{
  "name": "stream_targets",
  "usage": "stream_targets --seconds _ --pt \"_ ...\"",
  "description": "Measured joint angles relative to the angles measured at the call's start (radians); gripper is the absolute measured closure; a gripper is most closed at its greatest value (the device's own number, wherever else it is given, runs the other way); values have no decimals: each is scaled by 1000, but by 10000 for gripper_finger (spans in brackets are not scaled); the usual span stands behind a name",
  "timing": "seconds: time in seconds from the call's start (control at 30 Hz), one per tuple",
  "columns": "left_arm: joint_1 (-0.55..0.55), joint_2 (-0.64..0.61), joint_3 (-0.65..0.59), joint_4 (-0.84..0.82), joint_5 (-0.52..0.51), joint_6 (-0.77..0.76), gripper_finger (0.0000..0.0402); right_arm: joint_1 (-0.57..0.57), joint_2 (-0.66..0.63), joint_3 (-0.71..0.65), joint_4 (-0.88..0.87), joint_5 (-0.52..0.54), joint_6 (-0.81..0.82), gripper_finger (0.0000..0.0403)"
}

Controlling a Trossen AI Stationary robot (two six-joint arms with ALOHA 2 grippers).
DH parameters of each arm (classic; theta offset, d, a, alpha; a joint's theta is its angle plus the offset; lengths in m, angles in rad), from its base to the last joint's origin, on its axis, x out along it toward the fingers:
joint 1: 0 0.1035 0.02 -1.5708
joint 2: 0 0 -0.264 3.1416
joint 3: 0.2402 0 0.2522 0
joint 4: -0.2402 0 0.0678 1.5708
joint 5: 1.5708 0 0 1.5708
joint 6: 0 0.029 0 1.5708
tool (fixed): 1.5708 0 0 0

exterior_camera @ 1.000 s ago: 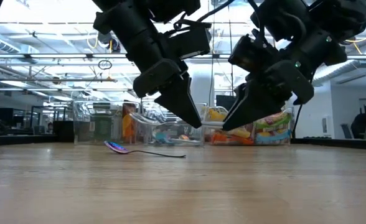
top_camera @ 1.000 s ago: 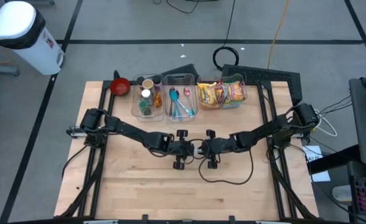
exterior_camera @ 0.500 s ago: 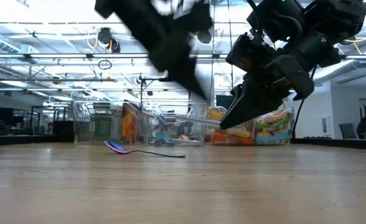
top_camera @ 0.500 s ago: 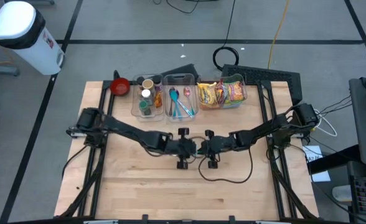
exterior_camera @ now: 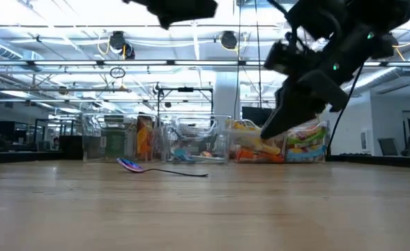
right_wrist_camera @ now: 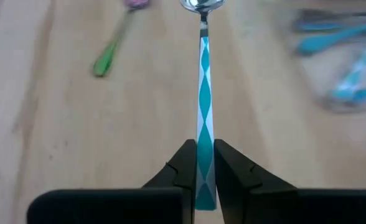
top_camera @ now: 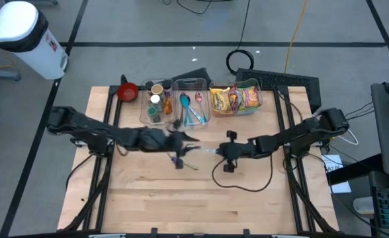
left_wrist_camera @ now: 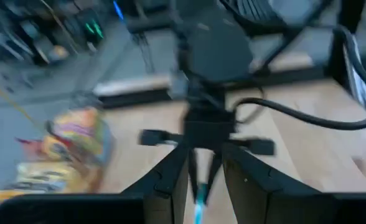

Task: Pick & Place Food Item
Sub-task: Put the white and blue spoon into the middle transparent bin

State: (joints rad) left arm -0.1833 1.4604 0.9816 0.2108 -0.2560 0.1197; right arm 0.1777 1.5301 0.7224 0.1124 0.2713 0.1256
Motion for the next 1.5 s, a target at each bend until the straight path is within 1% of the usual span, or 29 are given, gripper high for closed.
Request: stream_targets --seconds 0.1,0.17,0.27,0.33,0.4,0.47,0.53,0.6,0.67,0.87,1.0,1.17,1.33,1.5 --pt "25 -85 -150 253 -33 -7 293 19 -80 0 -77 111 4 381" --pt "46 -115 -233 424 -63 -44 293 31 -123 2 -77 226 -9 381" --pt "76 -114 -312 598 -81 -105 293 56 -176 1 -69 431 -47 381" --pt "90 -111 -332 653 -79 -135 293 75 -194 1 -46 575 -89 381" --pt "102 -106 -332 667 -78 -159 293 94 -198 1 -3 701 -149 381" --pt "107 -103 -331 658 -78 -190 293 114 -197 1 35 794 -218 381" --pt "107 -103 -325 650 -78 -210 291 132 -192 1 68 845 -269 381" --pt "104 -103 -323 655 -61 -208 280 146 -179 2 103 877 -308 381" --pt "104 -103 -323 654 -60 -208 259 159 -170 1 140 907 -346 381" --pt "126 -103 -323 643 -92 -254 183 181 -135 1 283 910 -461 381" --pt "143 -103 -323 622 -98 -256 157 186 -119 1 333 912 -513 381" --pt "159 -103 -323 603 -108 -260 153 185 -120 1 350 907 -516 382" --pt "171 -103 -323 606 -106 -259 162 185 -120 1 369 901 -516 381" --pt "186 -103 -323 606 -106 -257 174 185 -120 1 385 863 -515 381"
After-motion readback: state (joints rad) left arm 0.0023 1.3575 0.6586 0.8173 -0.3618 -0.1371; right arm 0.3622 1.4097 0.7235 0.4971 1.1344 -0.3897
